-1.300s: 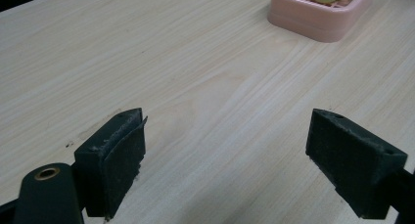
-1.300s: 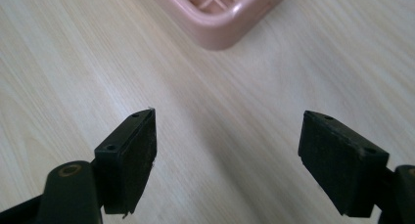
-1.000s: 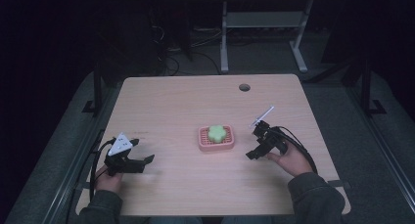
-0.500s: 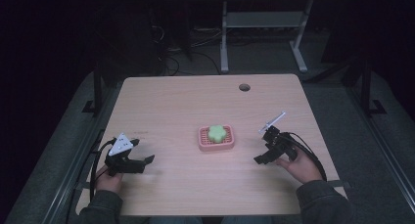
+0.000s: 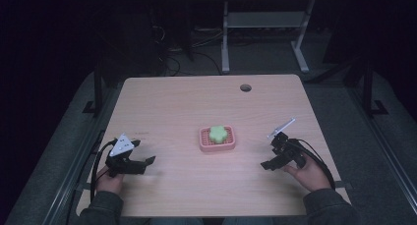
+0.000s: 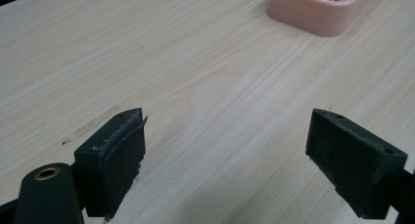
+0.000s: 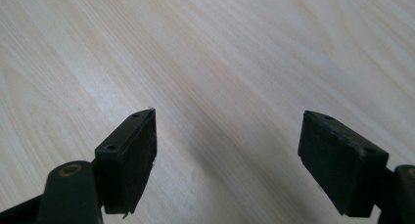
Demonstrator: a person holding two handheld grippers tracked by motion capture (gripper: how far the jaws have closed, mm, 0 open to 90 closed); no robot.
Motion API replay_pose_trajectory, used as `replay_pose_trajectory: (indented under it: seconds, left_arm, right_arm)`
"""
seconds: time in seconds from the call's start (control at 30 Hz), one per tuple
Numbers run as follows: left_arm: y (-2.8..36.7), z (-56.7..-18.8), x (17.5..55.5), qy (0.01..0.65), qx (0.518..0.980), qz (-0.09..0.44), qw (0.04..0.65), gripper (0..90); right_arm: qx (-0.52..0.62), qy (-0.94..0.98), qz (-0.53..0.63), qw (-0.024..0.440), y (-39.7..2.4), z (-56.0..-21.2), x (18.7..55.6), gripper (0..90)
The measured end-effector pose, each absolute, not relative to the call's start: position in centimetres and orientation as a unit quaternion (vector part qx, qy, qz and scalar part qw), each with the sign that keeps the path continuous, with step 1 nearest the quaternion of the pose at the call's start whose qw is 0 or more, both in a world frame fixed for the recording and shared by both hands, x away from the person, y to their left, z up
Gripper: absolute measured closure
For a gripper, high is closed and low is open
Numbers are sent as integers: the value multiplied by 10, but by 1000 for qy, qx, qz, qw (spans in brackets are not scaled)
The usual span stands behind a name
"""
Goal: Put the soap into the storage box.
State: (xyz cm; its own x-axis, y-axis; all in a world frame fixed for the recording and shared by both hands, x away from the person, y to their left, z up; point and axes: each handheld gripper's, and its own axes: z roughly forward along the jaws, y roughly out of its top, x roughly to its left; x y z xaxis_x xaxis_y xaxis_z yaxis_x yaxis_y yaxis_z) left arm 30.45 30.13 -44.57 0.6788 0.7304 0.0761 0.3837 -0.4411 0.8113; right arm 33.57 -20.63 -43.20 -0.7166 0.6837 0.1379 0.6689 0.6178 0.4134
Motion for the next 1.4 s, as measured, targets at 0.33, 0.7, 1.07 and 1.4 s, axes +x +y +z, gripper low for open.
replay_pose_trajectory:
  seconds: [0.33, 0.7, 1.07, 1.4]
  left_arm:
    - [302, -446, 305, 334, 825, 215, 401, 144]
    - [302, -446, 305, 334, 827, 217, 398, 144]
    - [301, -447, 305, 332, 829, 215, 395, 144]
    - [301, -447, 306, 333, 829, 219, 394, 144]
  right_arm:
    - [389, 893, 227, 15, -220, -438, 324, 219]
    - [399, 885, 238, 20, -234, -441, 310, 219]
    - [413, 875, 251, 24, -246, -448, 291, 219]
    - [414, 871, 262, 42, -243, -449, 274, 219]
